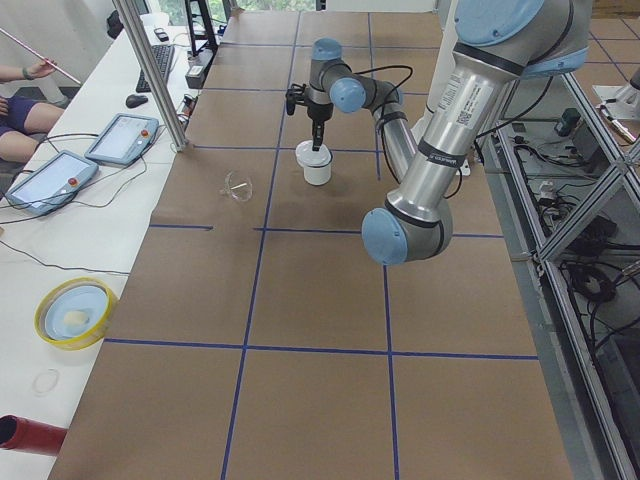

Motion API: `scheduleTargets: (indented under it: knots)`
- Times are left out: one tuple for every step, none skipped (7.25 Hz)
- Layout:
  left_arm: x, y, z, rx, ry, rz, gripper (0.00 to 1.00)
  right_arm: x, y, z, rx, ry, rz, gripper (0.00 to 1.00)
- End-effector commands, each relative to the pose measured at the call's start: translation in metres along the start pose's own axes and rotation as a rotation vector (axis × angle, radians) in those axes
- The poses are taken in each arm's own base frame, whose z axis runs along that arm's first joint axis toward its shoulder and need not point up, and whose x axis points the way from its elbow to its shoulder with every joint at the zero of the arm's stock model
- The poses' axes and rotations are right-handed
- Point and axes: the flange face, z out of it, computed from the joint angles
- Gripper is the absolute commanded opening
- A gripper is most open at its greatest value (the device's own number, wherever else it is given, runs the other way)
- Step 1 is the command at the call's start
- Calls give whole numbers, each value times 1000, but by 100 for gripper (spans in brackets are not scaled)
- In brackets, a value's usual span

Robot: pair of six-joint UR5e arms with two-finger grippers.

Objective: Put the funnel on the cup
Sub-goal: 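Lift the lid off the mug and set it down beside the mug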

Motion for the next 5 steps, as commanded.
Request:
scheduleTargets:
  knots:
    - [-50, 4, 43, 15, 28, 6, 0, 0, 0, 0, 0, 0, 0, 100]
    - [-55, 2, 62, 4, 10, 2, 0, 0, 0, 0, 0, 0, 0, 100]
    - [-59, -2, 86, -18, -25, -3, 0, 0, 0, 0, -1, 0, 1, 100]
    - [-66, -7, 109, -24, -37, -4, 0, 0, 0, 0, 0, 0, 0, 100]
    - [-72, -11, 123, -23, -44, -6, 0, 0, 0, 0, -1, 0, 1, 100]
